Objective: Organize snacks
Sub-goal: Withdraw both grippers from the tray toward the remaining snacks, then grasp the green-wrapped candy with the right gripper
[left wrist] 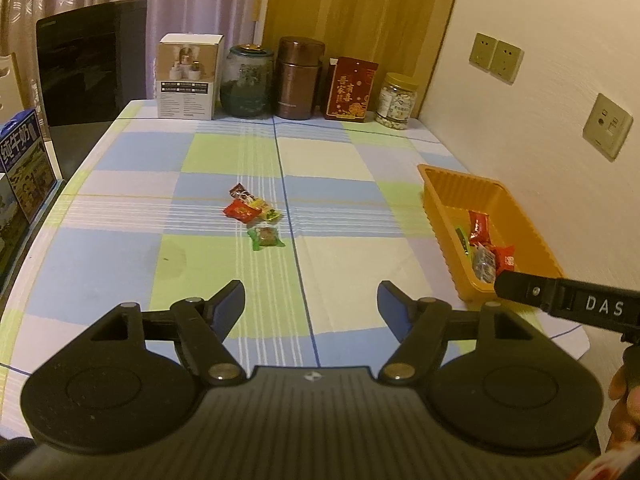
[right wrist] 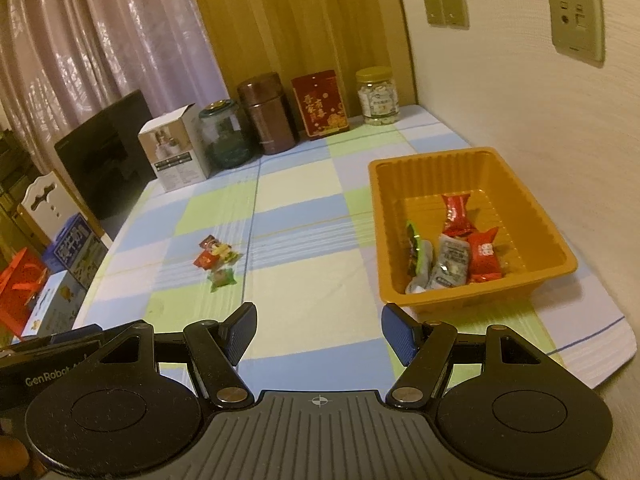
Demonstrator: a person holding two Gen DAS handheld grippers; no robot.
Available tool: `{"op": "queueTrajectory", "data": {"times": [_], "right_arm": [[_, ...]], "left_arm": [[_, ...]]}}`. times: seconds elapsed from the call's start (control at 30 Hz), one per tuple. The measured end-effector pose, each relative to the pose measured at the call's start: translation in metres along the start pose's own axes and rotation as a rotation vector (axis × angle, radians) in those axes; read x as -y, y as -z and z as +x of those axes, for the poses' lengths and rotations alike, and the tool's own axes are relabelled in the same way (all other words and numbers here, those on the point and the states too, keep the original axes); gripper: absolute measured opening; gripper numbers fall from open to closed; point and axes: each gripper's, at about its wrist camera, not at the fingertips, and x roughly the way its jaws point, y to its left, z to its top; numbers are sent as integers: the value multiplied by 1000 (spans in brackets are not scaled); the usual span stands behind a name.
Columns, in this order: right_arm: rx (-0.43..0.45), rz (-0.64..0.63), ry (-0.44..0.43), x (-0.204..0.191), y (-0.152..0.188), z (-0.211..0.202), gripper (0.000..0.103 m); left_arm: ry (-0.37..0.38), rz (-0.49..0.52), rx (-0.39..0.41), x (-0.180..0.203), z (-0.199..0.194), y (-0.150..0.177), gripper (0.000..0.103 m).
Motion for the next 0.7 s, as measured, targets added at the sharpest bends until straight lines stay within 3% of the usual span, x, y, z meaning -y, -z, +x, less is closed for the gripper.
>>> {"op": "queueTrajectory", "data": {"times": [0.7], "right_arm": [[-21,-75,-84,-48,-9,66,69]], "left_arm": [[-85,-74,-16,-64,39,-20,77]]}}
